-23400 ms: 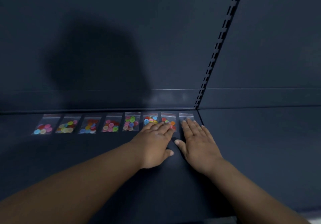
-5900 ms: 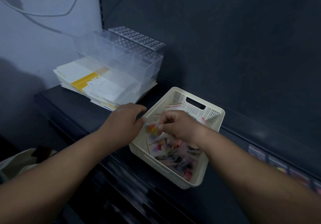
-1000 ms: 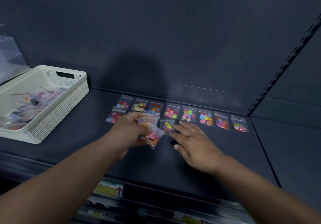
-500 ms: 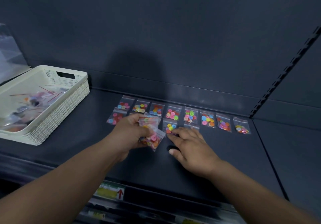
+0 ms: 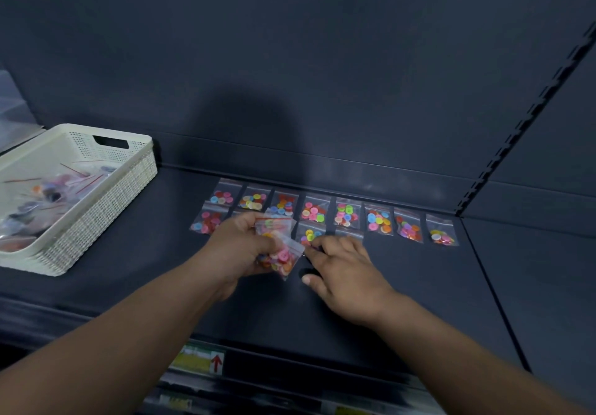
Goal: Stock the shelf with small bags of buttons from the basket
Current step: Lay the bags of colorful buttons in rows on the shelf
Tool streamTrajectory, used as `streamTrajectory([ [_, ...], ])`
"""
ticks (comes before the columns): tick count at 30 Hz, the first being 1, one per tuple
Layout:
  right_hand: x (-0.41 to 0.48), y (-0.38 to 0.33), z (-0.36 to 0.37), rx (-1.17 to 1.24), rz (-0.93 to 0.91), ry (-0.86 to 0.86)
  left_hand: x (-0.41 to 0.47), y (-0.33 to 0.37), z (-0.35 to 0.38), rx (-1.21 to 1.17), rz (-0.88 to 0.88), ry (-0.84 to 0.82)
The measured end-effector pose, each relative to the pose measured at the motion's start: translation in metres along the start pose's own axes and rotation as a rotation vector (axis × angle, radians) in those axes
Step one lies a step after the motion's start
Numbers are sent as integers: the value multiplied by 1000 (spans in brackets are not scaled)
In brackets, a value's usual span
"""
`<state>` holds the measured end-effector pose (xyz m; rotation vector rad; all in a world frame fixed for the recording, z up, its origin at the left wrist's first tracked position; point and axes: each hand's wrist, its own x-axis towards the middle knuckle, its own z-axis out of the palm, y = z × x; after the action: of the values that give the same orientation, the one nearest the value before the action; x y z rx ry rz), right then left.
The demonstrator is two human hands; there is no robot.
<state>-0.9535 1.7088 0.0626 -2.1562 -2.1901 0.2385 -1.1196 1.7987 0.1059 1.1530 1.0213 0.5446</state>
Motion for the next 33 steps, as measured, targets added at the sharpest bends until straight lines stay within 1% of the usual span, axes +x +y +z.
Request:
streamTrajectory([
  [4,-6,2,-4,20,7,48,1,0,0,0,1,2],
  [7,-15,9,-7,25,62,81,3,0,2,-4,-2,4],
  [11,-25,19,-2,1,128,-14,6,1,8,-4,3,-8],
  [14,-27,22,-1,2,124,-34,8,1,13,-3,0,-25],
  [19,-26,23,1,10,92,-1,12,1,20,0,0,-43],
  [21,-27,24,2,17,77,27,13,1,22,-2,-2,-45],
  [22,-28,25,2,38,65,68,13,1,23,-6,-3,-48],
  [23,-28,25,1,97,62,143,13,2,24,-10,-4,-53],
  [24,-29,24,0,205,77,253,13,2,25,-16,-4,-58],
  [25,-28,21,-3,368,123,364,13,2,26,-22,-4,-64],
  [26,-28,17,-8,596,193,441,13,3,28,-32,-4,-69],
  [27,-26,13,-13,865,259,462,13,3,31,-47,-4,-74],
  [28,-24,7,-19,1117,309,431,12,4,34,-63,0,-83],
  [29,-22,3,-24,1293,355,380,12,5,38,-73,8,-94],
  [30,-21,1,-28,1373,393,328,11,5,43,-76,17,-107],
  [31,-20,1,-29,1401,419,298,10,6,47,-78,25,-117],
  [33,-20,4,-32,1453,470,288,9,8,54,-93,35,-130],
])
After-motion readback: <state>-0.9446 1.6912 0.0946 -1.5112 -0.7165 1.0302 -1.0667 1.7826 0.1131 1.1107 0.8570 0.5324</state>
